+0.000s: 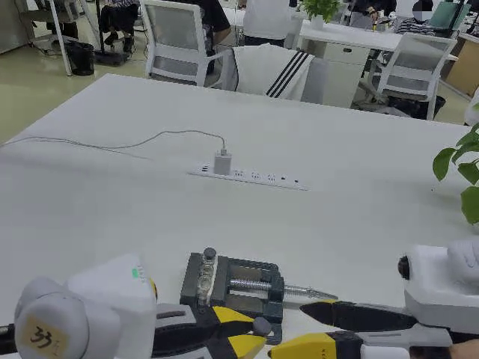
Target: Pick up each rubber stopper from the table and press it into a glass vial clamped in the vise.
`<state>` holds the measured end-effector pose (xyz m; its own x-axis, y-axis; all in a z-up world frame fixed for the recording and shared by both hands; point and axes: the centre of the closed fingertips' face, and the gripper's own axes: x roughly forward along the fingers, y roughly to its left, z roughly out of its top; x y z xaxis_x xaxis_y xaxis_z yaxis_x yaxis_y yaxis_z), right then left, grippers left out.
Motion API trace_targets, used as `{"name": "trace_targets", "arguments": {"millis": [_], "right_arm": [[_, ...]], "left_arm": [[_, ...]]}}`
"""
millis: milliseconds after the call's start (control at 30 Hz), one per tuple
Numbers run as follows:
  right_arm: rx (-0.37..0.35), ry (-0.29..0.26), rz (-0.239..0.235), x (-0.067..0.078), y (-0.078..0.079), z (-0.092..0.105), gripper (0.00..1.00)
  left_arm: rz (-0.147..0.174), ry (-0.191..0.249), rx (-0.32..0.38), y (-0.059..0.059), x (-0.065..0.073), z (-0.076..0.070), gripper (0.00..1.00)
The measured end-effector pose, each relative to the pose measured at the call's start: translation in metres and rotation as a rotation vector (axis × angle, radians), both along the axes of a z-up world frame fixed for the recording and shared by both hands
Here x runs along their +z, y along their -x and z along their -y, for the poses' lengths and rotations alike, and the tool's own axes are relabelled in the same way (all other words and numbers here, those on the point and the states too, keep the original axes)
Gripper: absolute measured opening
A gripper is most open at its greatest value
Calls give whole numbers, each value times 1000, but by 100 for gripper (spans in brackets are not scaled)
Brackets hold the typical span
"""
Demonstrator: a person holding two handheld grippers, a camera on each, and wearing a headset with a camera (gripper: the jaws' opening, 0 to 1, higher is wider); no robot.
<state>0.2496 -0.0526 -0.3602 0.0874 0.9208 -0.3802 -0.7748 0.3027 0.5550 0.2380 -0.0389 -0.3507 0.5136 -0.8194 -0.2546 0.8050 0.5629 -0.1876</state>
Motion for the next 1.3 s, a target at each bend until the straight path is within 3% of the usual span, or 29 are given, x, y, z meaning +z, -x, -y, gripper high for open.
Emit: {"name": "trace_targets", "arguments": {"millis": [100, 267, 667, 767, 833, 1033, 1167, 1300], "right_arm": [[74, 62, 89, 4, 2, -2, 98], [167, 108, 168, 12, 5, -7, 91], [317, 181, 257, 19, 14, -11, 70], [400, 205, 315, 18, 21, -13, 62], [421, 202, 287, 18, 27, -14, 57], [547, 268, 334, 10, 39, -13, 36], [580, 310, 346, 6, 39, -12, 24], [628, 365, 366, -1, 39, -9, 20]], "left_arm": [[0, -16, -13, 2, -2, 1, 5], [-3, -37, -30, 3, -6, 1, 5], [-8, -78, -73, 8, -12, 5, 5], [-7, -94, -87, 10, -15, 6, 5], [-7, -101, -95, 10, -16, 8, 5], [-6, -115, -119, 14, -18, 12, 5], [-10, -129, -135, 17, -21, 14, 5], [-14, -134, -143, 19, -23, 15, 5]]}}
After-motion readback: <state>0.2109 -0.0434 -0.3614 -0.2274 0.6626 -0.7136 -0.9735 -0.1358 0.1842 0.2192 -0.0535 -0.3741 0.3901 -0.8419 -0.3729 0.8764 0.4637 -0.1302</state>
